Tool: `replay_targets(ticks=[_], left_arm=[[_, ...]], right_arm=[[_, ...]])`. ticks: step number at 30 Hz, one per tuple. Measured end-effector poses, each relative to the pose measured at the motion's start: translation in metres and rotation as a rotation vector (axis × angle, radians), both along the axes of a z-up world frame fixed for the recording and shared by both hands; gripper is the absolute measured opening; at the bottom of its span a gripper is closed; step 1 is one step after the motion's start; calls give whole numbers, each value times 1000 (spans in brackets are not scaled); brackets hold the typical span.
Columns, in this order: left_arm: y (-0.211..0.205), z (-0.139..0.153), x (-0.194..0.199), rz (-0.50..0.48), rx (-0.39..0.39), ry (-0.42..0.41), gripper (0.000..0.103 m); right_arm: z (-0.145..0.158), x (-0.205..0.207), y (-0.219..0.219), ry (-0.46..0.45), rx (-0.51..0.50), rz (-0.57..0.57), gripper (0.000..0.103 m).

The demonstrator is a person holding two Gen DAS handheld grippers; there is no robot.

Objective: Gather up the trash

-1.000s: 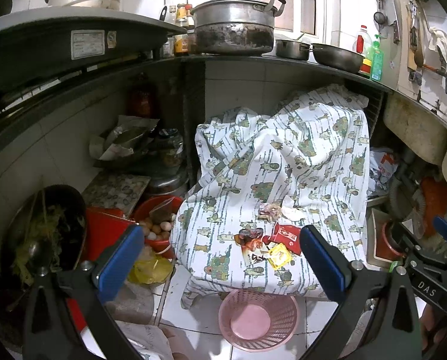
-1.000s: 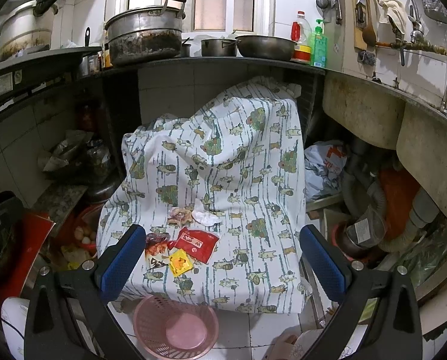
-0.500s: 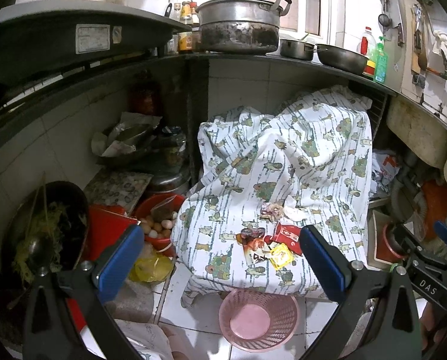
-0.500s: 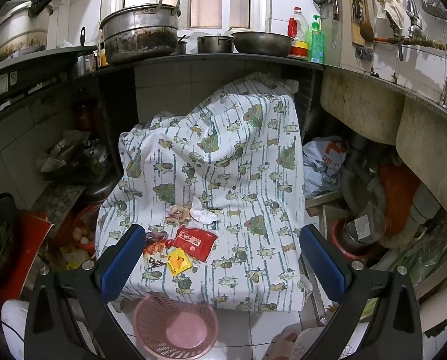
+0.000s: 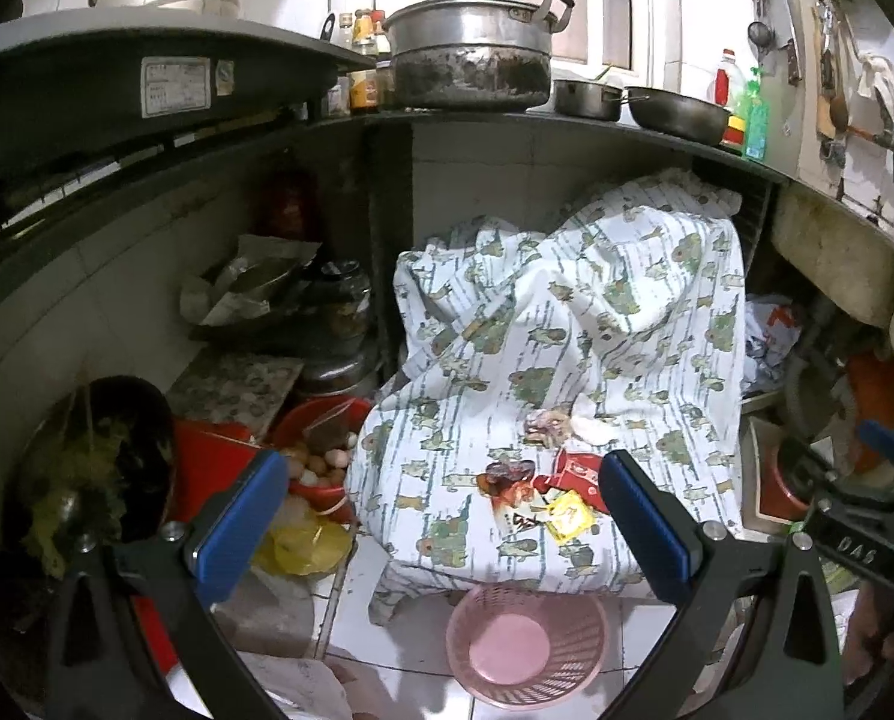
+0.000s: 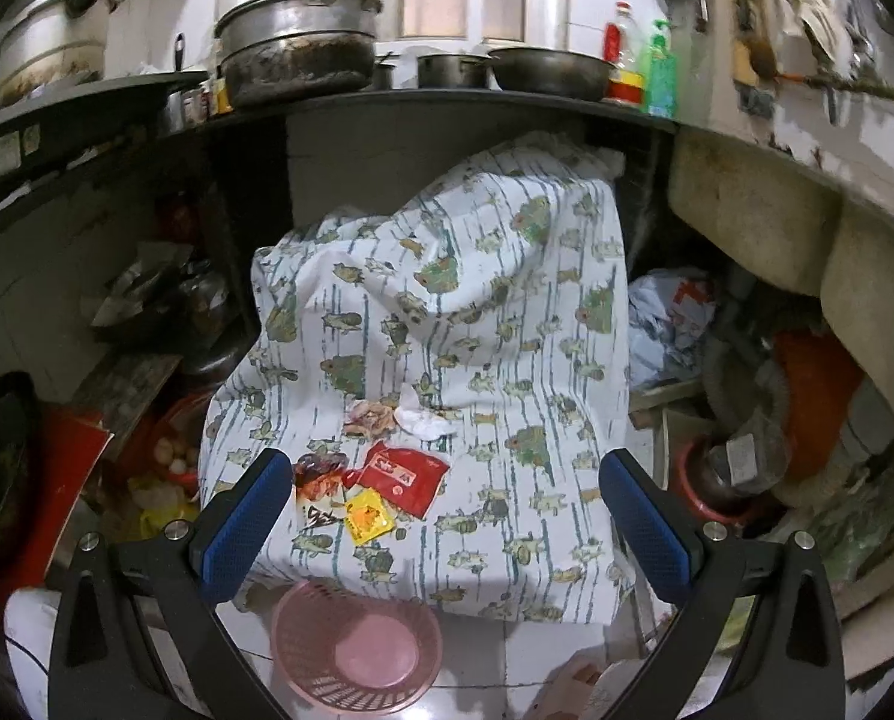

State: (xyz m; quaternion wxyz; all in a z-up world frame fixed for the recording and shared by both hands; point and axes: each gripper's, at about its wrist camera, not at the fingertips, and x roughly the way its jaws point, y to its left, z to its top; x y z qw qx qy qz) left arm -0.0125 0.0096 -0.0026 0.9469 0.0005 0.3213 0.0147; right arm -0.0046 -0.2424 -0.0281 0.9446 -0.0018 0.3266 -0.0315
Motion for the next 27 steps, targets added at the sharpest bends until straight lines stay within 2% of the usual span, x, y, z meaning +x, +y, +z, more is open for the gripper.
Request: replay_targets(ticks=[6, 11, 27], left_arm=[[6, -2, 4, 26, -12, 9, 103], [6, -4, 3, 4, -15, 1, 103], [9, 2, -1, 31, -16, -31, 103]], right_arm=[[-5, -2, 2, 3, 16, -10, 103], [-10, -1, 6, 19, 3, 0, 103], [-2, -8, 9, -5, -4, 5, 103]])
